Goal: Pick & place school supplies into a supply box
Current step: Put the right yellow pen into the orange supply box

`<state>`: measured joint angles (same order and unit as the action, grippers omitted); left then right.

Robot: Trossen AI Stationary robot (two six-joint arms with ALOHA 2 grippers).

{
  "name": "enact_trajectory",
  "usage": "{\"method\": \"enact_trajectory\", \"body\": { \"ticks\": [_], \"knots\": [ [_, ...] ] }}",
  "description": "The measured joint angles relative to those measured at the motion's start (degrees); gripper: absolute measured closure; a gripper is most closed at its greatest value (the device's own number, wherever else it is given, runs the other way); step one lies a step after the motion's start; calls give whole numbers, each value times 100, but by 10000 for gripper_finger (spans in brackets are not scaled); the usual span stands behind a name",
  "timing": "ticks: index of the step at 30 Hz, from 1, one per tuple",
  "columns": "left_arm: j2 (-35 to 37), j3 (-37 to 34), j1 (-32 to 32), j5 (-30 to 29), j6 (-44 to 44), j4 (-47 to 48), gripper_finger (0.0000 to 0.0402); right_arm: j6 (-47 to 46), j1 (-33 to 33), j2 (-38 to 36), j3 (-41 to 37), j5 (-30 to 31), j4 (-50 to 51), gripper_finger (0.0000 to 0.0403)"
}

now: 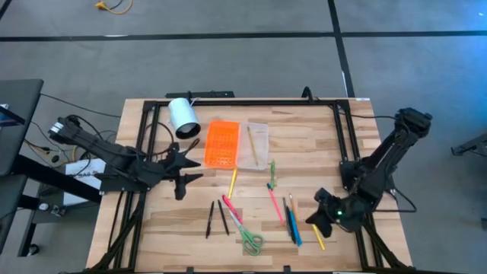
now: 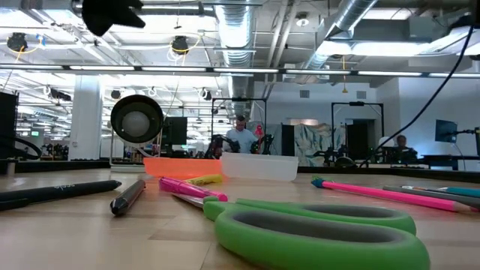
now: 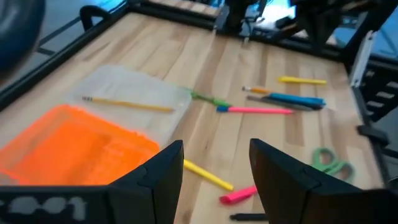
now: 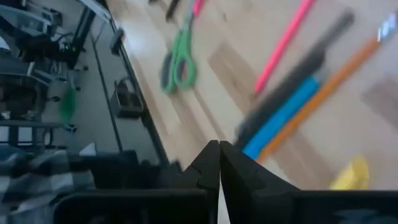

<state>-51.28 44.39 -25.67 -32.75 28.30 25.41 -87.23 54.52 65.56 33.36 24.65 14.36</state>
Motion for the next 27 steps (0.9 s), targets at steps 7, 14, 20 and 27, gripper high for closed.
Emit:
{"method": "enact_trajectory", "body": {
  "ticks": [7,14,20,27],
  "knots": [
    [2,-130,2,-188,-73,16,229,-2061,477,2,0,-770,1110,394],
    [2,-134,4,-502,-154,68,229,-2681,482,79,1,-985,1078,337],
    [-7,-134,4,-661,-156,79,229,-2479,206,689,84,-983,1119,310],
    [-9,-134,4,-672,29,56,229,-2421,-103,1582,763,-1279,2171,308]
  ]
}}
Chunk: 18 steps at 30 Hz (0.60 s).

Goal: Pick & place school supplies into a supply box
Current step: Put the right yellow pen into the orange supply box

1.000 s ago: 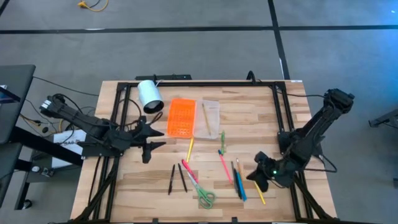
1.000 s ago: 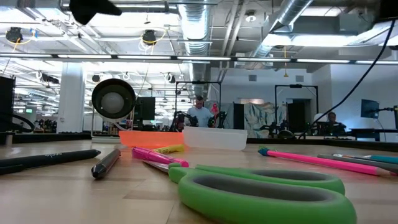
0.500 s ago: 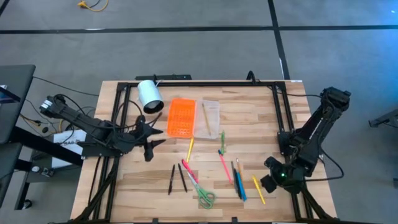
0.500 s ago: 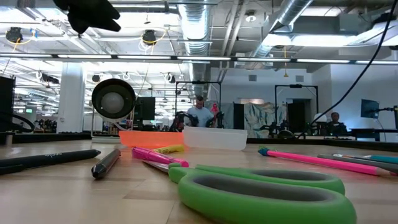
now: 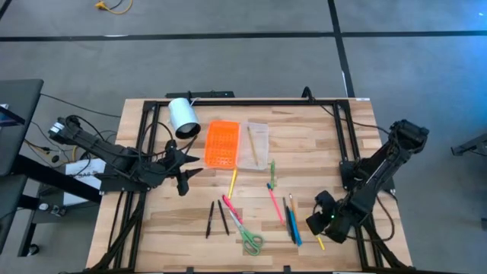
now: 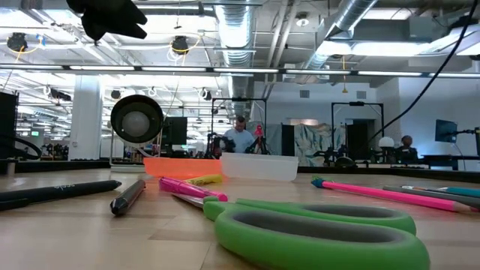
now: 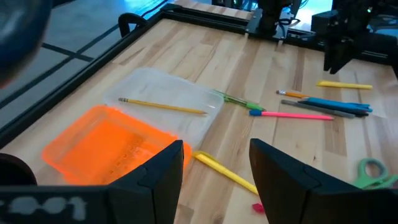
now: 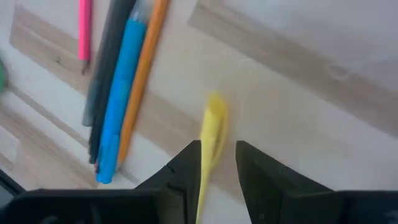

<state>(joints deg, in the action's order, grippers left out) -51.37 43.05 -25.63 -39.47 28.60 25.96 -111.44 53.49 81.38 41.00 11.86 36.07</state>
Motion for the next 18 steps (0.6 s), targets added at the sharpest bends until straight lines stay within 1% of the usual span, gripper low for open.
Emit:
{"method": "enact_trajectory", "body": {
  "ticks": [3,6,10,18],
  "knots": [
    [0,0,0,-18,8,-18,229,3,-2,184,94,1,-160,308],
    [0,0,0,-40,14,-23,229,21,5,344,107,-47,-523,308],
    [0,0,0,-43,16,-48,229,-224,52,532,115,-208,-683,308],
    [0,0,0,-27,168,-60,229,-305,52,618,362,-202,-175,308]
  ]
}}
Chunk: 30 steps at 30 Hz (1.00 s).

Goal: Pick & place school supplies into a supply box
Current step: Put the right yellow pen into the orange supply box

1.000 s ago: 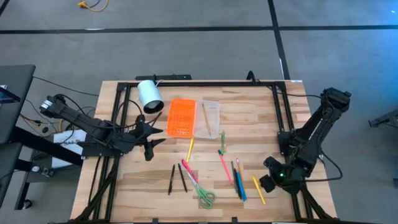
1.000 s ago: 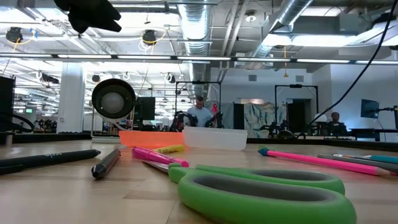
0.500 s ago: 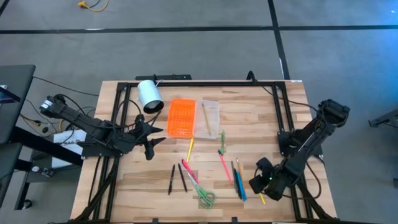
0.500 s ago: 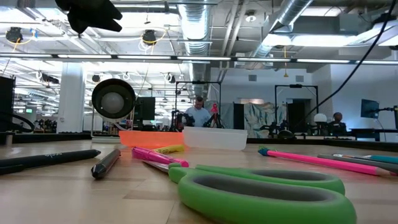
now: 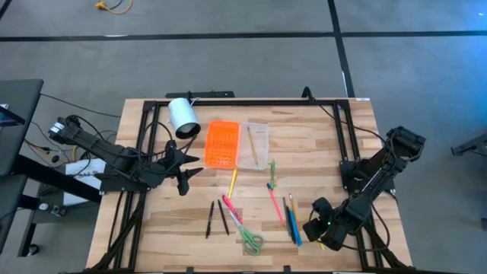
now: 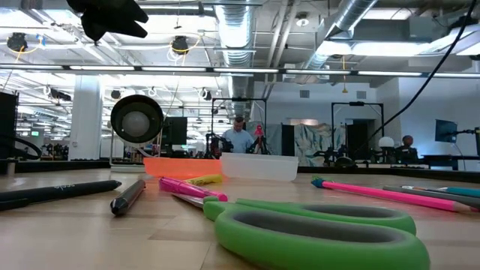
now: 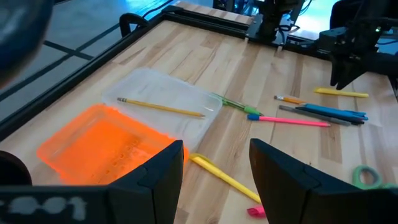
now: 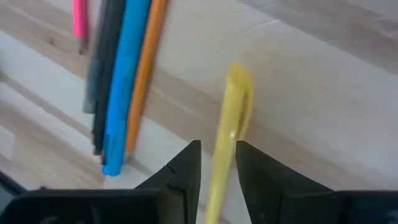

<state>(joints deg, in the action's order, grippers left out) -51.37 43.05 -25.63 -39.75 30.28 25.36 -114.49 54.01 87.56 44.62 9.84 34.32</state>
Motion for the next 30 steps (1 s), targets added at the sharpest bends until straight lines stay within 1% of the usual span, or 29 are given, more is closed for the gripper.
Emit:
{"method": "enact_trajectory", "body": {
  "ticks": [8,11,18,24,30],
  "knots": [
    [0,0,0,4,56,0,229,-10,-5,111,0,-434,-38,308],
    [0,0,0,4,57,0,229,35,-14,253,2,-546,-275,308],
    [0,0,0,9,60,2,229,-103,-16,517,28,-548,-393,308],
    [0,0,2,-56,57,4,229,-99,-184,534,30,-605,-267,308],
    [0,0,126,-156,57,4,229,384,-469,539,25,-692,-160,311]
  ]
}}
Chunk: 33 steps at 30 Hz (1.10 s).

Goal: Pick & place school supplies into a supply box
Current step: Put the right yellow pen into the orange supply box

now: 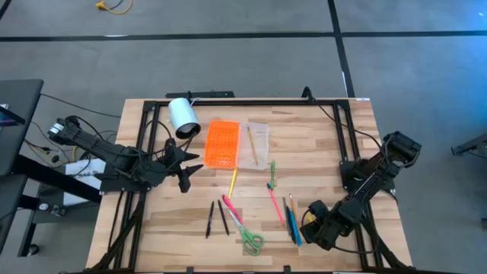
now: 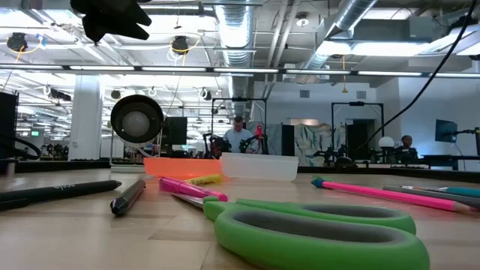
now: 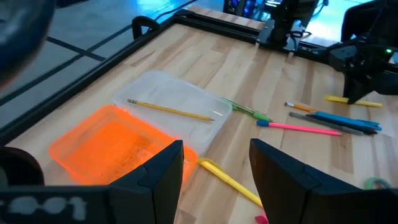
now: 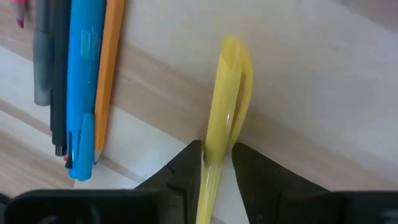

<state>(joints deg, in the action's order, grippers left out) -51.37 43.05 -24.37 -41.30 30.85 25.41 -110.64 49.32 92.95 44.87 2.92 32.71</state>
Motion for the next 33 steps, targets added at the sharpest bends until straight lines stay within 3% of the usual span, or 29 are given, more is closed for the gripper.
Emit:
{"method": "enact_trajectory", "body": {
  "ticks": [12,18,33],
  "knots": [
    [0,0,93,-12,0,0,229,166,-326,4,-8,-171,249,375],
    [0,0,93,-129,-1,-1,229,264,-405,6,-14,-114,297,380],
    [0,0,93,-142,90,-4,229,211,-481,-3,-36,1053,107,382]
  ]
}}
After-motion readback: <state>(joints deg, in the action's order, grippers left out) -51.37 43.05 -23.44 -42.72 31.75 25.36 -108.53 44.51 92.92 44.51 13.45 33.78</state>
